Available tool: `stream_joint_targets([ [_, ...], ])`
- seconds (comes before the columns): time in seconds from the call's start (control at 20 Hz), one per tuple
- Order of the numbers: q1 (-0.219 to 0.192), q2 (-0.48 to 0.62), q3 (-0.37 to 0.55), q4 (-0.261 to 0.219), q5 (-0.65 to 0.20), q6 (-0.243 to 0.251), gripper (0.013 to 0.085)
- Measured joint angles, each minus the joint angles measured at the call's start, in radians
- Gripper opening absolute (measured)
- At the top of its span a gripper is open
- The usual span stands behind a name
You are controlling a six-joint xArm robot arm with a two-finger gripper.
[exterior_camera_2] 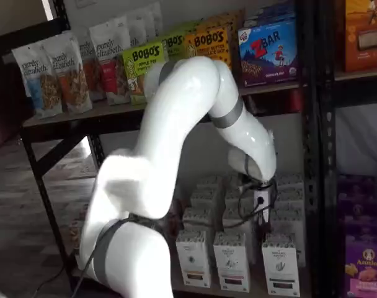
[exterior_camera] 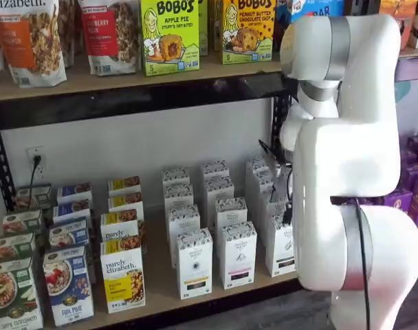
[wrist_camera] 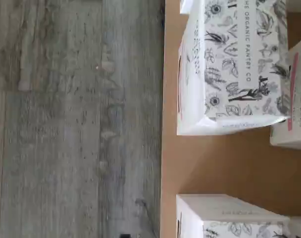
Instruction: Pick up the white box with a green strip in the middle, on the bottom shelf, the sixth box from the left
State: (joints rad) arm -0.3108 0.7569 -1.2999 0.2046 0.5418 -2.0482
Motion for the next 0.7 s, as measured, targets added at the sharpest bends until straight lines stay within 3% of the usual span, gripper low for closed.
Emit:
stream_joint_targets([
  [0.1, 0.008, 0.005, -0.016, -0.053, 0.035, 0.053, 0.0850],
  [0.2, 0.020, 0.008, -0.021, -0.069, 0.044, 0.079, 0.0850],
  [0.4, 0.037, 0.016, -0.018, -0.074, 0.021, 0.100, 0.0850],
  [0.7, 0.037, 0.072, -0.069, -0.123, 0.016, 0.141, 0.0850],
])
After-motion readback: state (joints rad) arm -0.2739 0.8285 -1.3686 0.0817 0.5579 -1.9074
